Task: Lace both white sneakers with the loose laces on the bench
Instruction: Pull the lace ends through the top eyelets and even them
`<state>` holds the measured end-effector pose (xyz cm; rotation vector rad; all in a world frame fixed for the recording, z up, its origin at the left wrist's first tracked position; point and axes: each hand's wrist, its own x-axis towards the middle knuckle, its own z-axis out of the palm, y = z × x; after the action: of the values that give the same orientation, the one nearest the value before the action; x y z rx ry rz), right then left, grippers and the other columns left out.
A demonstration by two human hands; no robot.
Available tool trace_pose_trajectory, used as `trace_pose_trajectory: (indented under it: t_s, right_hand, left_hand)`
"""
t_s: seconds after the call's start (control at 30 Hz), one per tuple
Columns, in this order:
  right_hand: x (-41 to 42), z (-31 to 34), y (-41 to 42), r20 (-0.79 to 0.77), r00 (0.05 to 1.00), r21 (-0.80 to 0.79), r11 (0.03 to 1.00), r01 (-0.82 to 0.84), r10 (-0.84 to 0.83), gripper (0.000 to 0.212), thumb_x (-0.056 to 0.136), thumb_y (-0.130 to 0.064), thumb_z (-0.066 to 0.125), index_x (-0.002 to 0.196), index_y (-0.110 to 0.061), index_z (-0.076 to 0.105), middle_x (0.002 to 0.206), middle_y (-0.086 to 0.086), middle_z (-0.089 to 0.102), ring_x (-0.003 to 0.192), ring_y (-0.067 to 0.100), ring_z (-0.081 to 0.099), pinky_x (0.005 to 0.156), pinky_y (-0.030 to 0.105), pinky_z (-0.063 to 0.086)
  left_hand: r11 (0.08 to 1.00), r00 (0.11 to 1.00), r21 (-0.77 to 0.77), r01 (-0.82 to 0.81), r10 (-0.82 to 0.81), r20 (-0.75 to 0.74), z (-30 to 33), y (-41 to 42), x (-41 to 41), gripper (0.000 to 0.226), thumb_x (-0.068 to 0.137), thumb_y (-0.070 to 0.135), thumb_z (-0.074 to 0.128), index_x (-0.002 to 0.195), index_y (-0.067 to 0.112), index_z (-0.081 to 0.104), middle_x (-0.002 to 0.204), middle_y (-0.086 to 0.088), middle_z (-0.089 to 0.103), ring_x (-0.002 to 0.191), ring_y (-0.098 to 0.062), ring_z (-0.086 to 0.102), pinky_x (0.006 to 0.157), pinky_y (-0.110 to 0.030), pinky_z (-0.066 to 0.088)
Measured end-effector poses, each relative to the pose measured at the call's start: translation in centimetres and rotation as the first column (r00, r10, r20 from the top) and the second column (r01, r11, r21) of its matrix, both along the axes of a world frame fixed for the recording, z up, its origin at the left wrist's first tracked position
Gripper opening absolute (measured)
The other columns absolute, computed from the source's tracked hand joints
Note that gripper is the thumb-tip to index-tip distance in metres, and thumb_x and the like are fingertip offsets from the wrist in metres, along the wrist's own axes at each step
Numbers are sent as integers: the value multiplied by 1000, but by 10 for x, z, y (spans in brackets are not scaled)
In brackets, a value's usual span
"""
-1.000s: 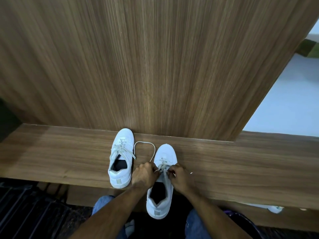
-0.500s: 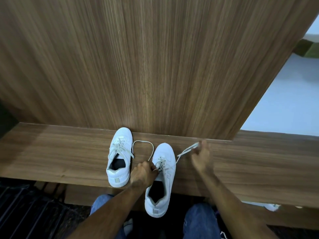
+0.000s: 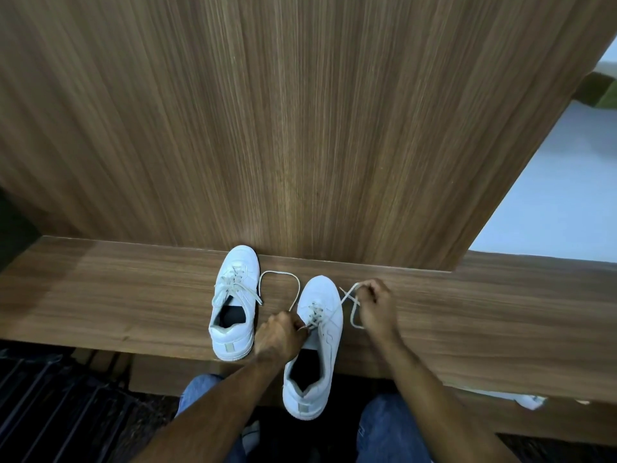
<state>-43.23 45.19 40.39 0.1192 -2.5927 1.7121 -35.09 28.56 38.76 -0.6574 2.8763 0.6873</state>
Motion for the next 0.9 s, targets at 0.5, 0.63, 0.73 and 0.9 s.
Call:
trace_pose_trajectory:
  t_s: [0.5, 0.63, 0.73, 0.9]
  right_hand:
    - [46, -29, -9, 111, 910, 631, 679, -375, 400, 31, 92, -30, 51, 122, -30, 61, 124, -7, 61, 113, 19, 58, 89, 27, 41]
    - [47, -25, -13, 64, 929, 727, 621, -293, 364, 28, 96, -31, 43, 113, -26, 65, 118, -4, 65, 107, 22, 61, 84, 30, 44]
    - [43, -22, -7, 39, 934, 771, 583, -255, 356, 25, 93, -30, 44, 104, -23, 65, 110, 0, 69, 101, 25, 64, 86, 32, 45]
    - [30, -22, -1, 35, 886, 901, 368, -228, 462, 22, 85, -21, 51, 102, -19, 65, 109, 2, 68, 105, 24, 61, 102, 34, 34]
  left_hand:
    - [883, 984, 446, 144, -175, 28, -10, -28, 3, 20, 90, 6, 59, 103, 11, 75, 95, -1, 72, 82, -6, 61, 69, -11, 43]
    - [961, 977, 198, 193, -206, 47, -5, -24, -1, 18, 88, 29, 61, 99, 25, 74, 103, -1, 72, 101, -19, 65, 80, -24, 48]
    - [935, 954, -193, 299, -289, 77, 1, -23, -7, 30, 88, 42, 53, 108, 25, 67, 114, -5, 67, 108, -27, 61, 92, -33, 42]
    - [826, 934, -437, 356, -306, 182, -8, -45, -8, 32, 89, 43, 40, 108, 27, 60, 116, 0, 65, 114, -20, 56, 107, -42, 25]
